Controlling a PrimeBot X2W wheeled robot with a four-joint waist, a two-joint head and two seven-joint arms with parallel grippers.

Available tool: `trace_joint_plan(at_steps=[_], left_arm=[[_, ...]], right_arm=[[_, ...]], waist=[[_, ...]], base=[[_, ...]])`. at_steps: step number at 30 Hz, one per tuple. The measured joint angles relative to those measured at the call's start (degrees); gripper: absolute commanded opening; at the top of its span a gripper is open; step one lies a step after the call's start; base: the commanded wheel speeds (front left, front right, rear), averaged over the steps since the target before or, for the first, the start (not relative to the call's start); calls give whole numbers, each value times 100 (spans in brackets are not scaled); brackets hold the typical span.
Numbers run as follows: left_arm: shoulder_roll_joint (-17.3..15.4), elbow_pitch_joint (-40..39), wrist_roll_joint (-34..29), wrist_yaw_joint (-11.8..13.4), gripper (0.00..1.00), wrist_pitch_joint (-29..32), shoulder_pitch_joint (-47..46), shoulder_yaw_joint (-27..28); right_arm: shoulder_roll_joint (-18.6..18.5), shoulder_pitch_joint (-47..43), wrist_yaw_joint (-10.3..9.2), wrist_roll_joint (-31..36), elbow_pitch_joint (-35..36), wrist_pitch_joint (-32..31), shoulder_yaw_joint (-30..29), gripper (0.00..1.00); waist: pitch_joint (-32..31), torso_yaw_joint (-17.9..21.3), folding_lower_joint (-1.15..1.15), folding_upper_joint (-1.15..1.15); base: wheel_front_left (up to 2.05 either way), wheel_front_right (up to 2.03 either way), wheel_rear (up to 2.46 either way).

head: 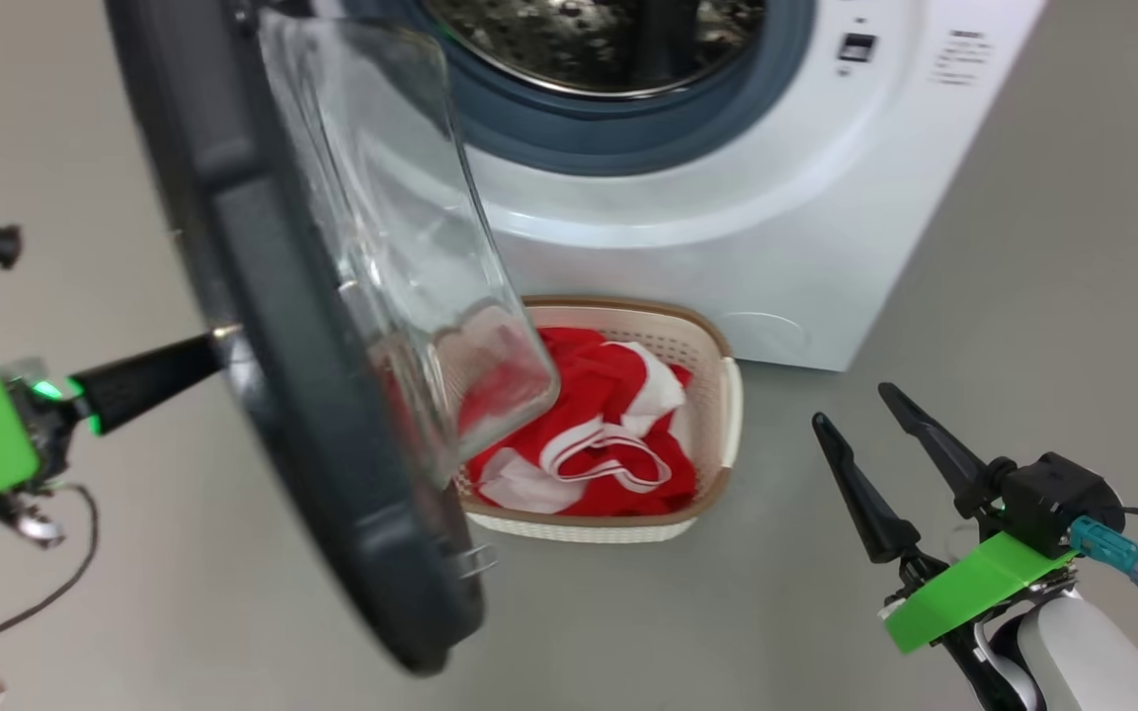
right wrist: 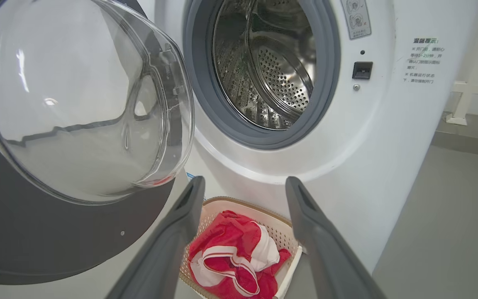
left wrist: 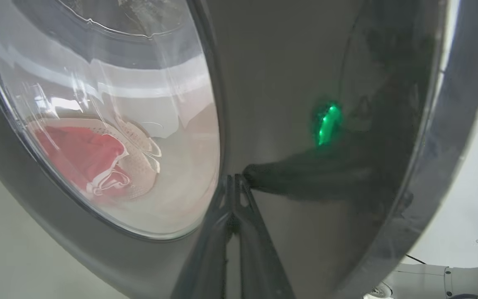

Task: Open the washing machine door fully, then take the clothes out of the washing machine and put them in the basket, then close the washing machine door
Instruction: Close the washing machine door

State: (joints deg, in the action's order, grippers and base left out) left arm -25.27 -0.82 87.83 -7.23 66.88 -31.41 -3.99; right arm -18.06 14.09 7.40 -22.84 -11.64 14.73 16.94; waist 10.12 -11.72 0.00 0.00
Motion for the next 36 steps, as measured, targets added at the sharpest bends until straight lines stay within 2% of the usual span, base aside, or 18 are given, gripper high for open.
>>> trace_joint_plan(at_steps=[9, 22, 36], left_arm=[[380, -7, -242, 0, 0, -123, -631, -417], [706, 675, -687, -1, 0, -656, -1484, -683], [705, 1667, -960, -1, 0, -1424, -2465, -641]], right_arm=[[202, 31, 0, 160, 96, 0, -101, 100], [494, 42, 0, 213, 193, 0, -257, 100], [727, 250, 0, 269, 275, 0, -252, 100]], waist=[[177, 565, 0, 0], [464, 1530, 0, 0], [958, 2060, 0, 0]], base=[[0, 0, 0], [0, 0, 0], [0, 0, 0]])
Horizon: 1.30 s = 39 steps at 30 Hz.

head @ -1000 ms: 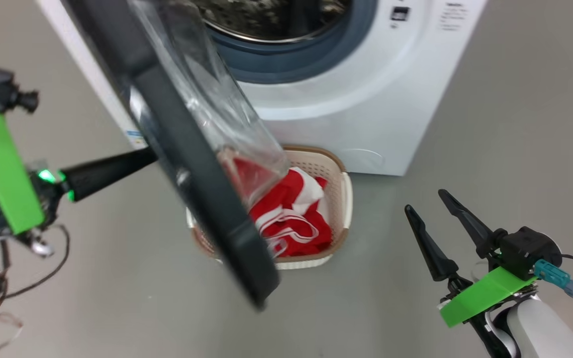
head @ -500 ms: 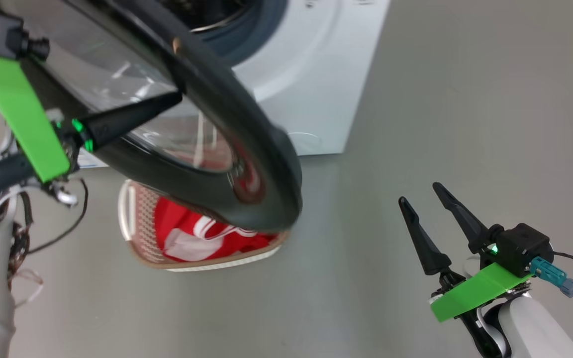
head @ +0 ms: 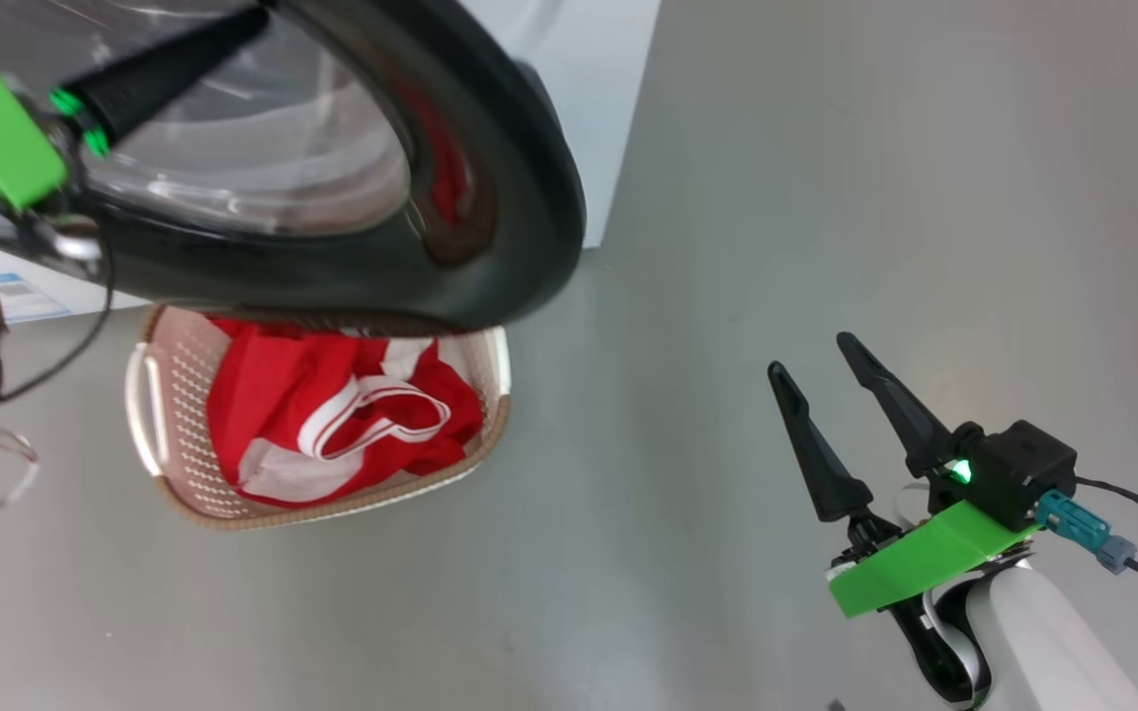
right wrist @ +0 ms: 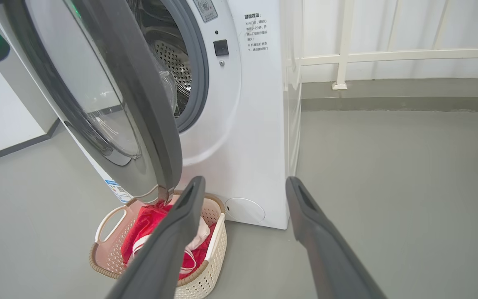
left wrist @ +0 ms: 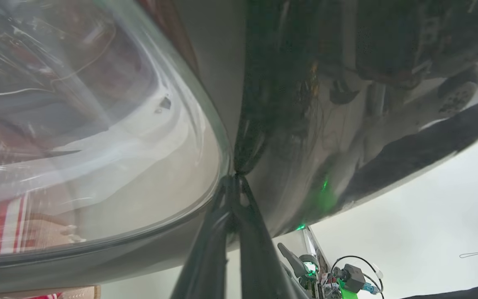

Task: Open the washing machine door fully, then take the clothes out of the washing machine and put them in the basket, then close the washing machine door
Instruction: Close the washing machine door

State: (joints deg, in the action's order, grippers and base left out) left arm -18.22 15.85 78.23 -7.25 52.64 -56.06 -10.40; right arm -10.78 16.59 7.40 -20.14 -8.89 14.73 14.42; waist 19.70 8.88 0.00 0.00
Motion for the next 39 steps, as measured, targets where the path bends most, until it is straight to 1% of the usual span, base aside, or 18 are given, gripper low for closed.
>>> trace_joint_plan(at_steps=[8, 17, 20, 25, 29, 34, 35, 36, 37, 38, 39], left_arm=[[-86, 532, -144, -2, 0, -482, -536, -97], [-341, 1067, -325, -2, 0, -1107, -1077, -244], [-378, 1166, -322, -3, 0, -1257, -1161, -319], [-447, 1183, -241, -3, 0, -1321, -1162, -550], [-515, 1106, -15, -3, 0, -1411, -1095, -666], [-594, 856, 242, -3, 0, -1583, -697, -746], [-604, 805, 315, -3, 4, -1629, -577, -757], [-622, 754, 361, -3, 13, -1701, -452, -766], [-649, 690, 381, -2, 16, -1764, -321, -781], [-682, 631, 403, -3, 35, -1837, -185, -797], [-713, 572, 415, -3, 45, -1909, -41, -814]], right_arm=[[126, 193, 0, 37, 3, 0, 38, 100], [218, 254, 0, 40, 22, 0, 57, 100], [241, 254, 0, 40, 26, 0, 44, 100], [245, 254, 0, 41, 24, 0, -11, 100], [236, 254, 0, 41, 10, 0, -15, 100], [160, 253, 0, 41, -21, 0, -16, 100], [135, 253, 0, 41, -27, 0, -18, 100], [110, 252, 0, 41, -36, 0, -20, 100], [79, 249, 0, 41, -43, 0, -22, 100], [51, 248, 0, 41, -53, 0, -23, 100], [15, 244, 0, 41, -63, 0, -25, 100]], waist=[[220, 220, 0, 0], [394, 477, 0, 0], [439, 518, 0, 0], [435, 469, 0, 0], [385, 379, 0, 0], [261, 244, 0, 0], [229, 212, 0, 0], [193, 181, 0, 0], [154, 148, 0, 0], [113, 115, 0, 0], [71, 81, 0, 0]], base=[[0, 0, 0], [0, 0, 0], [0, 0, 0], [0, 0, 0], [0, 0, 0], [0, 0, 0], [0, 0, 0], [0, 0, 0], [0, 0, 0], [0, 0, 0], [0, 0, 0]])
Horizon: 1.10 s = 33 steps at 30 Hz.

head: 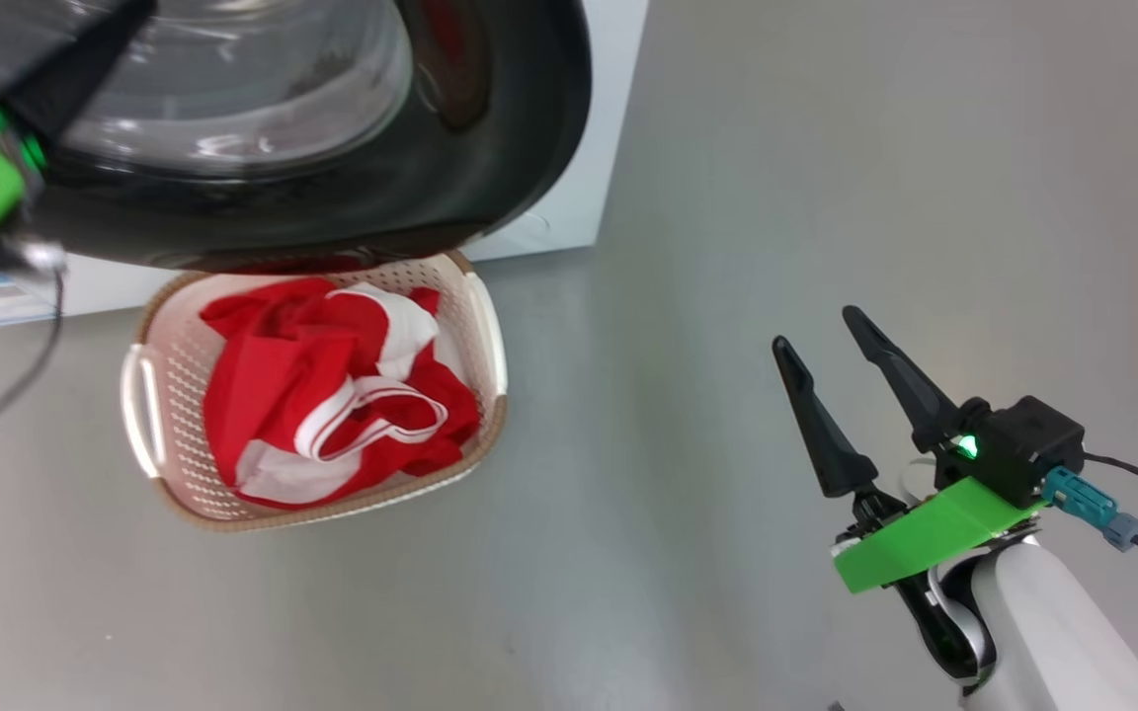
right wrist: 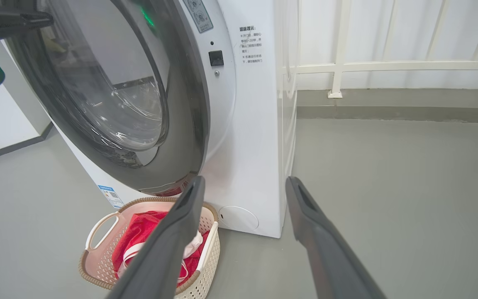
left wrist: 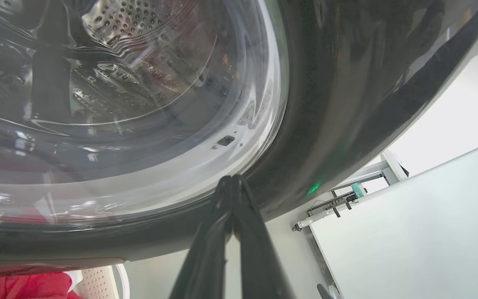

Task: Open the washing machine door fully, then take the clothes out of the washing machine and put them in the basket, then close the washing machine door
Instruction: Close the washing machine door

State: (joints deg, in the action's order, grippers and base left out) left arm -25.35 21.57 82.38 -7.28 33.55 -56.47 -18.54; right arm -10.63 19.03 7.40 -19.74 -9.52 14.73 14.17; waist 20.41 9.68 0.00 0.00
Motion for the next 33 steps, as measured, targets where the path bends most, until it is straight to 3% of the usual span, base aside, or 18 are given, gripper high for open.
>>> trace_joint_plan(at_steps=[1, 2, 3, 4, 21, 33], left_arm=[[-21, -67, 20, 0, 55, -66, 162, -8], [-33, -118, 62, 1, 78, -153, 329, -9], [-49, -167, 64, 0, 78, -248, 500, -20], [-75, -224, 77, 0, 100, -325, 678, -37], [-264, -644, 224, 0, 100, -1896, 3067, -390], [-533, -632, -308, 0, 100, -3669, 4304, -636]], right_arm=[[-38, -14, 0, -1, -7, 0, -3, 100], [-68, -31, 0, -1, -16, 0, -5, 100], [-97, -56, 0, -1, -22, 0, -7, 100], [-123, -80, 0, -1, -33, 0, -8, 100], [-420, -788, 0, -59, -64, 0, -157, 100], [-528, -1127, 0, -114, -37, 0, -347, 100]], waist=[[-44, -39, 0, 0], [-89, -76, 0, 0], [-133, -119, 0, 0], [-179, -160, 0, 0], [-862, -947, 0, 0], [-1132, -962, 0, 0]], base=[[0, 0, 0], [0, 0, 0], [0, 0, 0], [0, 0, 0], [0, 0, 0], [0, 0, 0]])
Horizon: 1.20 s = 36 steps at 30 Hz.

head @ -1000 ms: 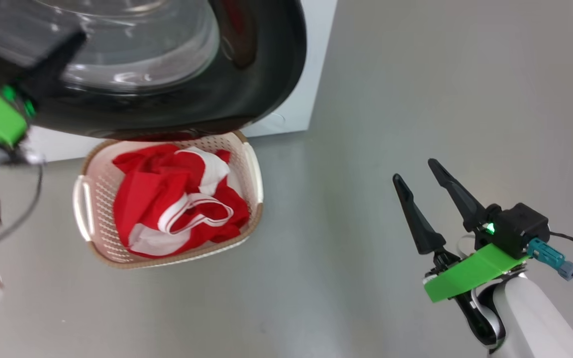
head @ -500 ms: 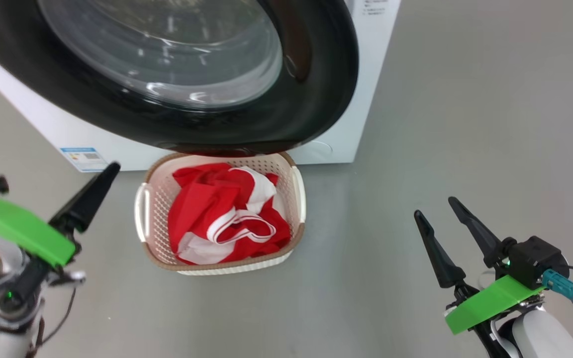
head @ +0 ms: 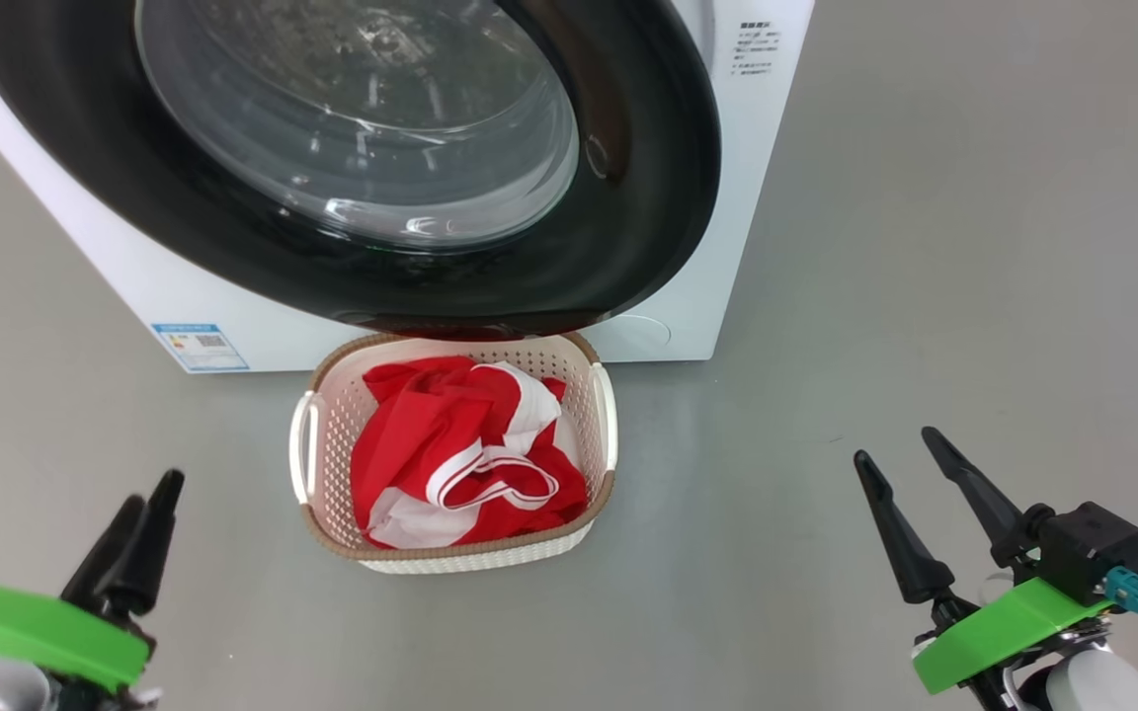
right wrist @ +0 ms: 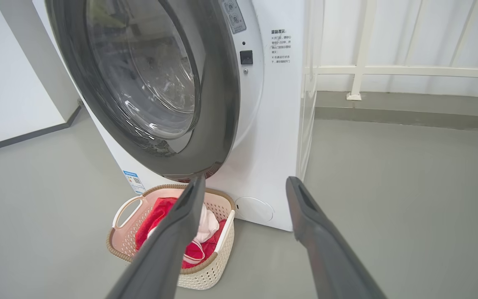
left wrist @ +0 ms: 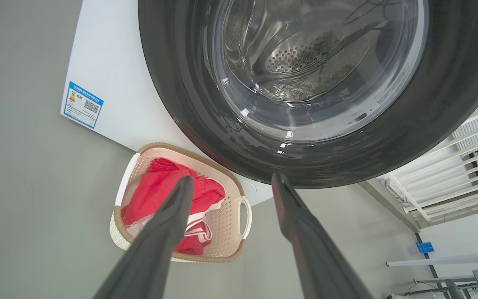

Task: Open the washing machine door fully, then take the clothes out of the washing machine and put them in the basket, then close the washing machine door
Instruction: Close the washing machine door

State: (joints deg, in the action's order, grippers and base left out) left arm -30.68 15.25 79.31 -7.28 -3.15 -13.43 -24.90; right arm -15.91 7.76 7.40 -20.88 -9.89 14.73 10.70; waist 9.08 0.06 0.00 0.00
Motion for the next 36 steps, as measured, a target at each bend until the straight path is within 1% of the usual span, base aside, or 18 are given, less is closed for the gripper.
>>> trace_joint_plan(at_steps=[4, 6, 10, 11, 12, 14, 17, 21, 24, 27, 32, 36], left_arm=[[-15, 197, -280, -1, 100, -665, 151, -145], [-10, 308, -375, -1, 100, -888, 213, -188], [36, 536, -710, -1, 100, -1102, 313, -137], [36, 536, -710, -1, 100, -1102, 313, -137], [57, 595, -907, -2, 100, -1113, 339, -103], [203, 650, -1321, -2, 100, -1114, 404, 207], [422, 636, -2246, -2, 100, -1115, 481, 697], [809, 486, -3429, -3, 100, -1115, 725, 1269], [1125, 299, -4090, -3, 100, -1115, 872, 1602], [1389, 175, -4558, -3, 100, -1115, 1004, 1851], [1686, 42, -5314, -3, 100, -1115, 1108, 2119], [1929, 21, -5551, -3, 100, -1115, 1179, 2274]], right_arm=[[-4, -95, 0, -5, 19, 0, -60, 100], [-2, -104, 0, -5, 26, -1, -86, 100], [-2, -180, 0, -5, 66, 0, -213, 100], [-2, -180, 0, -5, 66, 0, -213, 100], [-3, -228, 0, -5, 66, 0, -234, 100], [-1, -309, 0, -5, 74, 0, -268, 100], [8, -325, 0, -5, 87, 0, -333, 100], [11, -325, 0, -5, 105, 0, -426, 100], [31, -327, 0, -5, 114, 0, -454, 100], [40, -333, 0, -5, 120, -1, -476, 100], [83, -433, 0, -4, 111, 0, -505, 100], [124, -448, 0, -4, 75, -1, -498, 100]], waist=[[-23, 76, 0, 0], [-39, 116, 0, 0], [-75, 189, 0, 0], [-75, 189, 0, 0], [-81, 206, 0, 0], [-89, 223, 0, 0], [-80, 240, 0, 0], [-61, 248, 0, 0], [-75, 246, 0, 0], [-100, 246, 0, 0], [-111, 236, 0, 0], [-123, 232, 0, 0]], base=[[0, 0, 0], [0, 0, 0], [0, 0, 0], [0, 0, 0], [0, 0, 0], [0, 0, 0], [0, 0, 0], [0, 0, 0], [0, 0, 0], [0, 0, 0], [0, 0, 0], [0, 0, 0]])
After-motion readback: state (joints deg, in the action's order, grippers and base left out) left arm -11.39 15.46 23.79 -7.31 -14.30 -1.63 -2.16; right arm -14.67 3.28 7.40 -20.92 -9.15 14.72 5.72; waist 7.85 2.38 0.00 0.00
